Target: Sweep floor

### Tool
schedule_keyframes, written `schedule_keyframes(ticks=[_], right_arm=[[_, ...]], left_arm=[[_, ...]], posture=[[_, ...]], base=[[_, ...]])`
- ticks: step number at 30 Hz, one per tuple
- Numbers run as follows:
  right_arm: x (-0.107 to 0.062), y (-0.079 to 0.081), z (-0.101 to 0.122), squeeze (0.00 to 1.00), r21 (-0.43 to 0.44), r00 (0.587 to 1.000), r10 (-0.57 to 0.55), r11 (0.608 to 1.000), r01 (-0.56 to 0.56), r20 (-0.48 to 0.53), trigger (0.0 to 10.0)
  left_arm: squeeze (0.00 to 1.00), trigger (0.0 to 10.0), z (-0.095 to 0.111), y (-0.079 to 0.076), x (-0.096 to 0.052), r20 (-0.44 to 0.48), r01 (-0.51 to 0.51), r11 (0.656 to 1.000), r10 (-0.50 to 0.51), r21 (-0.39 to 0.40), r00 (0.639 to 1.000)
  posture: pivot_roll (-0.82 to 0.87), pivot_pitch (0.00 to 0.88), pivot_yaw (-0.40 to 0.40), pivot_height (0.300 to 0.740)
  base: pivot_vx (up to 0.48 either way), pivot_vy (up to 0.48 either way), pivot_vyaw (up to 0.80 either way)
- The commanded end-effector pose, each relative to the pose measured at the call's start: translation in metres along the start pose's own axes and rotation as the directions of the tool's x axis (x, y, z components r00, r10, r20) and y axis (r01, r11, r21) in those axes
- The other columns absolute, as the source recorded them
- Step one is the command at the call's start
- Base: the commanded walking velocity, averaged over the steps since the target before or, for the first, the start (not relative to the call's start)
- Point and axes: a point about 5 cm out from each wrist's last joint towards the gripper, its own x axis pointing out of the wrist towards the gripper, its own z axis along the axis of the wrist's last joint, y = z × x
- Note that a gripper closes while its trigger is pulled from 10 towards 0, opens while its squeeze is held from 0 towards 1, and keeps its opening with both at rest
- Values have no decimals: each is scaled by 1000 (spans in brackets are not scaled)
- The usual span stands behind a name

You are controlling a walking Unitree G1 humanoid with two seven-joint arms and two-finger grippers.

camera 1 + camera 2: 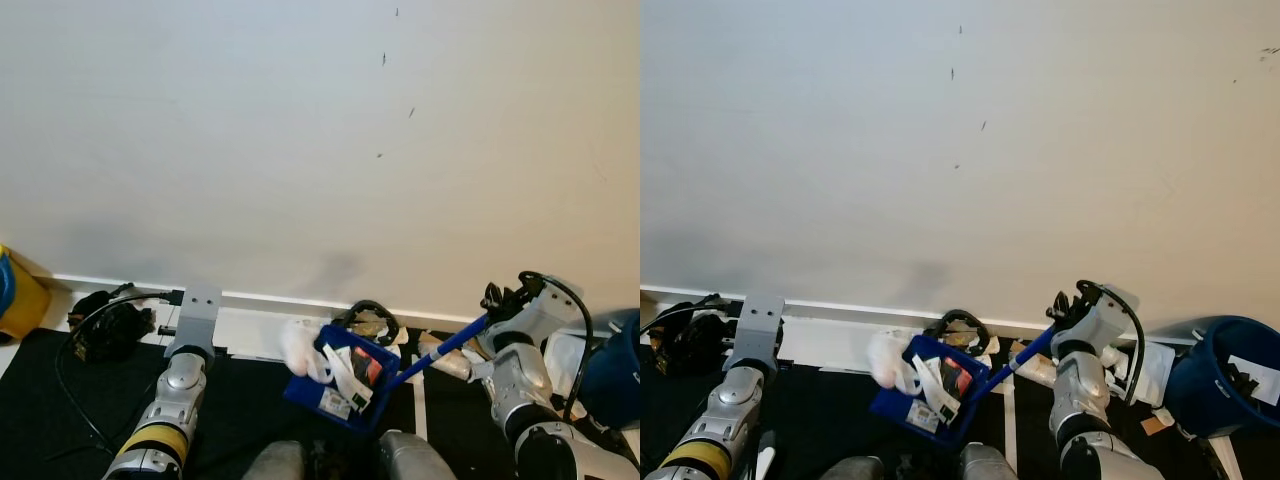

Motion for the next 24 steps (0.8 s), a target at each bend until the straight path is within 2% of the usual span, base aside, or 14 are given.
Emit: schedule_keyframes(ticks=[1,5,9,13,14,24], right_arm=[[9,8,20,0,43,994,32,998,-37,106,10000],[13,12,25,0,67,990,54,996,-63,131,10000],[15,17,26,0,126,988,73,988,-91,136,10000],[15,17,25,0,140,987,81,985,-100,136,10000],[14,18,23,0,162,987,104,979,-123,122,10000],[12,17,23,0,160,979,166,970,-184,123,10000]], left_arm=[[0,10000,-21,-2,-5,-90,3,1000,-4,-13,996],[0,10000,-21,-4,-5,-86,8,1000,-10,-20,996],[0,10000,-22,-12,-5,-85,64,996,-68,-54,994],[0,10000,-21,-14,-5,-81,75,994,-81,-77,993],[0,10000,-21,-15,-5,-76,67,991,-76,-112,994],[0,10000,-20,-17,-3,-78,82,988,-93,-133,993]], posture=[[152,0,-42,740],[146,0,-40,740],[136,5,-37,740],[132,7,-35,740],[124,8,-33,740],[103,12,-26,740]], base=[[0,0,0],[0,0,0],[0,0,0],[0,0,0],[0,0,0],[0,0,0]])
